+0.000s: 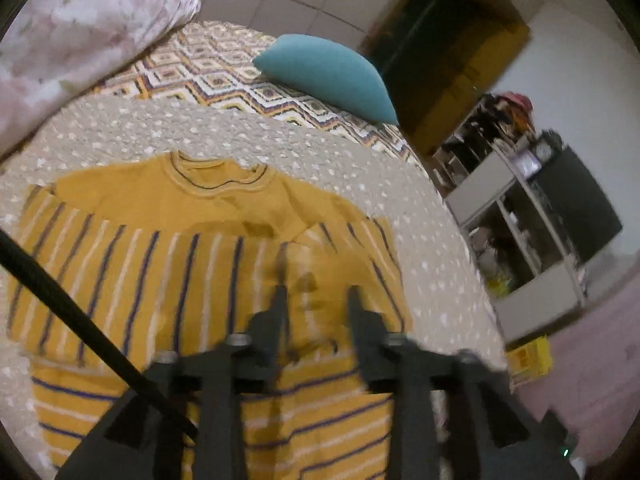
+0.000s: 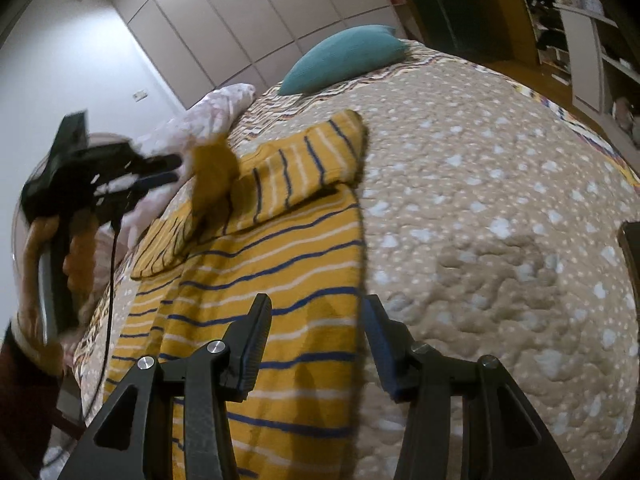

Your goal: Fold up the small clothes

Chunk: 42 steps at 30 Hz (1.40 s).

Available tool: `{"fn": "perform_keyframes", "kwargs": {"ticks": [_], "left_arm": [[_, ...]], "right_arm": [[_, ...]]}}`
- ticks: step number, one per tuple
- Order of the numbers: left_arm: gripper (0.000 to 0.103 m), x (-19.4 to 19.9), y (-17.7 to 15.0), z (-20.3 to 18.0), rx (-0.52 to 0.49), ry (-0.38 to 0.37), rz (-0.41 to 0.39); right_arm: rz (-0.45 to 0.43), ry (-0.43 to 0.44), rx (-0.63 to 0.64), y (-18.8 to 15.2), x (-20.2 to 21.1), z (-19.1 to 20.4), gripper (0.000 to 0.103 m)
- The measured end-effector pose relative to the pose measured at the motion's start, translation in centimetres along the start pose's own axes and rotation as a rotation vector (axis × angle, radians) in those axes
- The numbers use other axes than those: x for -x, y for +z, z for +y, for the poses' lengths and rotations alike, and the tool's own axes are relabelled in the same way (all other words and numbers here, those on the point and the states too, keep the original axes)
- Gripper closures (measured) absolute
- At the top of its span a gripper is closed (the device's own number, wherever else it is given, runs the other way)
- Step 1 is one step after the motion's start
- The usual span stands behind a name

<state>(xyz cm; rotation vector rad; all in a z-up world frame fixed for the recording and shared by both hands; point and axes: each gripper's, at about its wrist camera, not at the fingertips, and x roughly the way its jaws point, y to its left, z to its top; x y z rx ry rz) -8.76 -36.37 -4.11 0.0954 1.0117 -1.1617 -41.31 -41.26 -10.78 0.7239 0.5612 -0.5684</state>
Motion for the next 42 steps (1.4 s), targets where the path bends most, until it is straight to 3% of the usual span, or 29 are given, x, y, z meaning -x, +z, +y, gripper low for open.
{"fn": "perform_keyframes", "kwargs": {"ticks": [3,9,14,17,24,25,26,27,29,31,35,36,39,41,42], "left_arm": [[0.035,3.8,-2.0,1.4,-0.048,0.068,-0.062],[0.030,10.1,-8.1,7.3,-0.050,0.256,-0.101],[0.030,12.6,-13.1,12.0,0.084,0.282,-0.099],[0.030,11.9,-15.8,13.8,0.126,0.323,-0.083],[0.028,9.7,-18.7,14.7,0.142,0.314,-0.052],[0.026,9.7,-18.8,14.4,0.130,0.313,-0.054],[0.022,9.7,-19.0,14.2,0.120,0.308,-0.056],[0.019,9.6,-19.2,14.2,0.105,0.302,-0.059],[0.014,9.3,-19.4,13.9,0.065,0.292,-0.051],[0.010,9.2,-19.5,13.6,0.028,0.278,-0.052],[0.010,9.0,-19.8,13.4,-0.010,0.289,-0.047],[0.010,9.1,-19.8,13.3,-0.008,0.291,-0.039],[0.010,9.9,-19.6,13.6,0.040,0.247,-0.025],[0.010,10.9,-19.5,14.5,0.110,0.175,-0.028],[0.011,11.3,-19.5,14.9,0.138,0.149,-0.030]], "right_arm": [[0.000,0.016,-0.006,0.3,-0.3,0.1,0.051],[0.024,0.055,0.027,0.0,-1.4,2.1,0.051],[0.007,0.091,0.085,2.0,-2.8,5.2,0.051],[0.012,0.096,0.101,4.7,-5.3,6.7,0.051],[0.137,-0.041,0.145,8.8,-15.0,8.2,0.051],[0.164,-0.045,0.138,8.9,-16.2,8.1,0.055],[0.181,-0.040,0.128,9.0,-16.9,8.0,0.078],[0.185,-0.023,0.125,9.1,-17.0,8.0,0.087],[0.163,0.018,0.106,9.6,-16.1,7.8,0.091],[0.123,0.006,0.104,10.1,-14.7,7.5,0.092],[0.088,-0.175,0.107,10.9,-13.7,5.6,0.090],[0.103,-0.183,0.099,10.9,-13.7,5.2,0.087],[0.095,-0.110,0.053,10.5,-11.7,4.0,0.078],[0.072,-0.081,0.050,9.5,-9.3,3.2,0.057],[0.067,-0.074,0.048,8.8,-8.1,2.6,0.055]]}}
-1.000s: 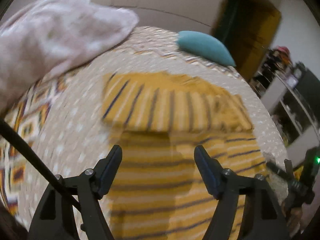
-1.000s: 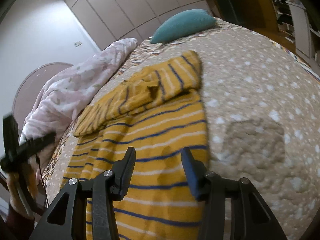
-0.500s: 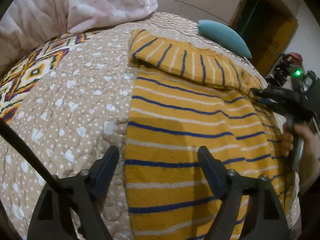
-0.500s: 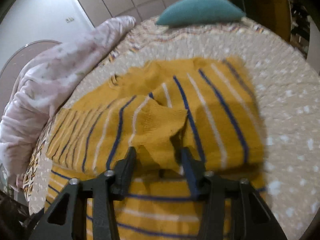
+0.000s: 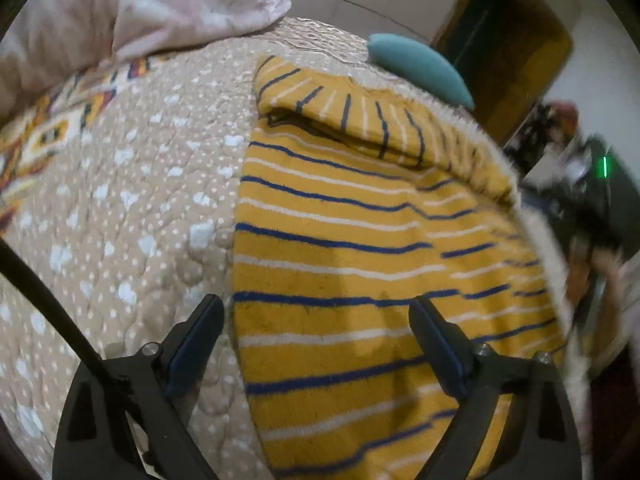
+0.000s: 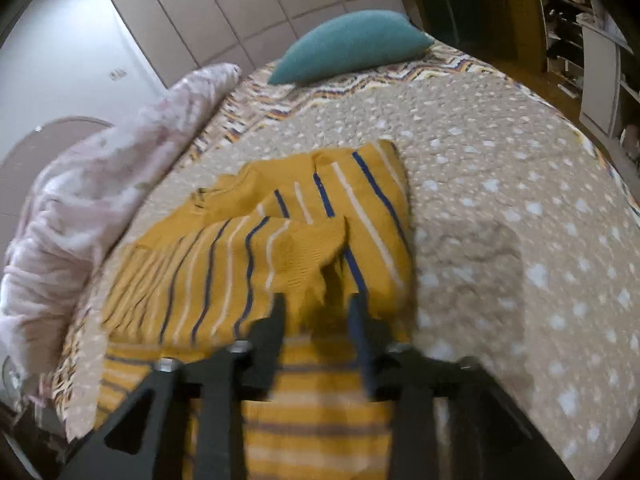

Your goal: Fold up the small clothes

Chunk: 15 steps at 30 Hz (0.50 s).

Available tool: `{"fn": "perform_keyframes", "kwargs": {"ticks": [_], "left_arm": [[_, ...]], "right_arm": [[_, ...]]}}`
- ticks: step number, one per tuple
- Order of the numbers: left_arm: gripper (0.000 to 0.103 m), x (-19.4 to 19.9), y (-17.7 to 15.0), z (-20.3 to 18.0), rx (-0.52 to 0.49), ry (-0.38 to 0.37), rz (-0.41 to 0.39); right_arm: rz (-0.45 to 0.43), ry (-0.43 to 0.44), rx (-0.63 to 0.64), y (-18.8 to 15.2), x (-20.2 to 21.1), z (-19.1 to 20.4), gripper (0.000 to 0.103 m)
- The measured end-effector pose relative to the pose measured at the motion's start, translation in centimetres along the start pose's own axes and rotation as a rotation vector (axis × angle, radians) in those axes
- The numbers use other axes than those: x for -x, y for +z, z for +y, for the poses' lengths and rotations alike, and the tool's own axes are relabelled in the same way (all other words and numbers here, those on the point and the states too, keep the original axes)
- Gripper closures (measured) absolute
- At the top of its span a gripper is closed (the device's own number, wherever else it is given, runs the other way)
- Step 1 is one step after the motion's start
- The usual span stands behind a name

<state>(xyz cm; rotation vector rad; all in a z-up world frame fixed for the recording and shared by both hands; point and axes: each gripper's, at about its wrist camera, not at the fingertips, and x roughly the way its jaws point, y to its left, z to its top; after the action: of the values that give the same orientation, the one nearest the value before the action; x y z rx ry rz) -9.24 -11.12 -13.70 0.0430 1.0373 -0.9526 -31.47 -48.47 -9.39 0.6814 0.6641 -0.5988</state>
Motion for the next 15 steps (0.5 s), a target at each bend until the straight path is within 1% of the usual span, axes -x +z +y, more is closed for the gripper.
{"fn": "perform_keyframes", "kwargs": {"ticks": [1,3,4,5,6,8,10,11,12,14,15], "left_arm": [[0.012,0.4,0.0,0.7,0.037,-0.031,0.004],[0.025,0.8,-0.1,1.3,0.074,-0.048,0.008],[0.029,1.0,-0.3,1.5,0.083,-0.049,0.009],[0.035,1.0,-0.4,1.7,0.100,-0.062,0.018],[0.039,1.0,-0.5,1.8,0.118,-0.083,0.026],[0.041,1.0,-0.7,1.8,0.143,-0.121,0.028],[0.043,0.9,-1.1,1.6,0.162,-0.150,0.027],[0.045,0.9,-1.3,1.4,0.169,-0.163,0.030],[0.046,1.0,-1.7,1.1,0.176,-0.185,0.036],[0.046,1.2,-2.4,0.8,0.182,-0.226,0.049],[0.046,1.3,-2.9,0.4,0.180,-0.248,0.058]], "right_arm": [[0.005,0.008,-0.004,-0.8,0.9,-0.7,0.054],[0.037,0.029,-0.027,-3.0,2.6,-2.5,0.054],[0.053,0.038,-0.040,-4.2,3.2,-3.2,0.054],[0.075,0.050,-0.060,-5.7,3.8,-4.2,0.054],[0.092,0.064,-0.080,-6.8,4.2,-4.9,0.054],[0.123,0.121,-0.132,-9.4,4.8,-6.3,0.054],[0.110,0.174,-0.168,-11.2,5.5,-7.0,0.054],[0.095,0.202,-0.189,-12.0,6.0,-7.2,0.054],[0.096,0.245,-0.218,-12.5,6.3,-7.3,0.054],[0.108,0.367,-0.290,-13.6,6.3,-7.4,0.053],[0.121,0.414,-0.312,-14.1,6.2,-7.2,0.053]]}}
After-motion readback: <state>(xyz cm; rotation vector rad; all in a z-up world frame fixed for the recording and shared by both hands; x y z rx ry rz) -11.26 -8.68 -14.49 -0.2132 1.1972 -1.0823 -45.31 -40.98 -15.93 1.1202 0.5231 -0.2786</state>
